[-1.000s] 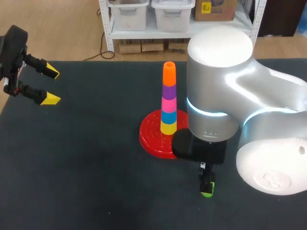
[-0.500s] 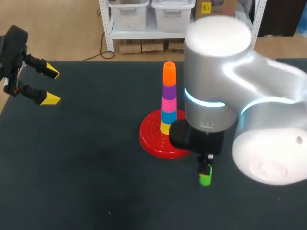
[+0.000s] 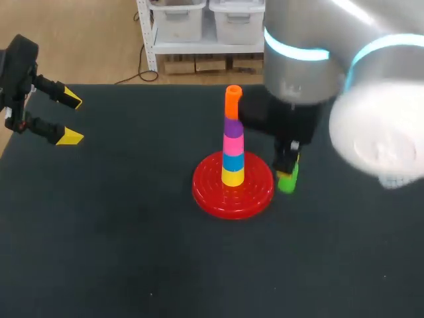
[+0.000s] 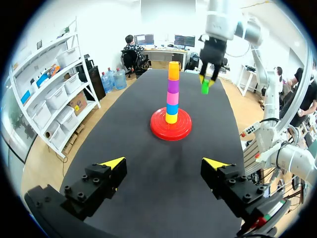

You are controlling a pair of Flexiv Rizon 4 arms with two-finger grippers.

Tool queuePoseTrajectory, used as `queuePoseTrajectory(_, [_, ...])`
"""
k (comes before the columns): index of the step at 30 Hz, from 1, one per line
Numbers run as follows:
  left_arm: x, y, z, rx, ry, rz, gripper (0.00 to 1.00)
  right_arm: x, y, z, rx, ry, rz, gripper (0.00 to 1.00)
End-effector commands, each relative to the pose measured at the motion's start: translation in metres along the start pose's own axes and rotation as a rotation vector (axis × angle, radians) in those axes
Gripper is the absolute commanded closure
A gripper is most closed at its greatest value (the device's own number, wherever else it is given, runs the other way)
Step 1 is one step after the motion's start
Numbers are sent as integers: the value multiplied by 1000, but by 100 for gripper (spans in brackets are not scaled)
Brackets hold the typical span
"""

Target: Pick up and stack the cylinders on the red base in this order: pink,purple,orange,green

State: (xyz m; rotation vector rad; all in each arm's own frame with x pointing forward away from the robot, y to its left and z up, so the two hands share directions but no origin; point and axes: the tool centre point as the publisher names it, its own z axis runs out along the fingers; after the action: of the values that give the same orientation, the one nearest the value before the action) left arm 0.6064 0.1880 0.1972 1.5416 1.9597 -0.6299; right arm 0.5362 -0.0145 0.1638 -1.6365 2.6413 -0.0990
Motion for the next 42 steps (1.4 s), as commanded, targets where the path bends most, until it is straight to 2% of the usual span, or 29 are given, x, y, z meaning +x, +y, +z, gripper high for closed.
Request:
queuePoseTrajectory(1, [2,0,0,-1,-5,4,0,-11,-24,-60,20,12,44,100])
queuePoseTrajectory(4, [2,0,0,-1,-5,4,0,-22,-38,-87,57,1,66,100])
queuePoseTrajectory(7, [2,0,0,-1,-5,4,0,-42,-51,-118,92,-7,60,100])
queuePoseTrajectory(12, [2,0,0,-1,-5,4,0,-74,-58,-138,114,-27,37,100])
queuePoseTrajectory(18, [2,0,0,-1,-5,4,0,-102,-53,-133,96,-49,2,100])
queuePoseTrajectory(22, [2,0,0,-1,-5,4,0,-114,-52,-126,94,-27,-2,100])
queuePoseTrajectory(30, [2,0,0,-1,-5,4,0,-117,-62,-115,91,16,24,100])
queuePoseTrajectory(42, [2,0,0,-1,-5,4,0,-128,-71,-115,81,33,37,100])
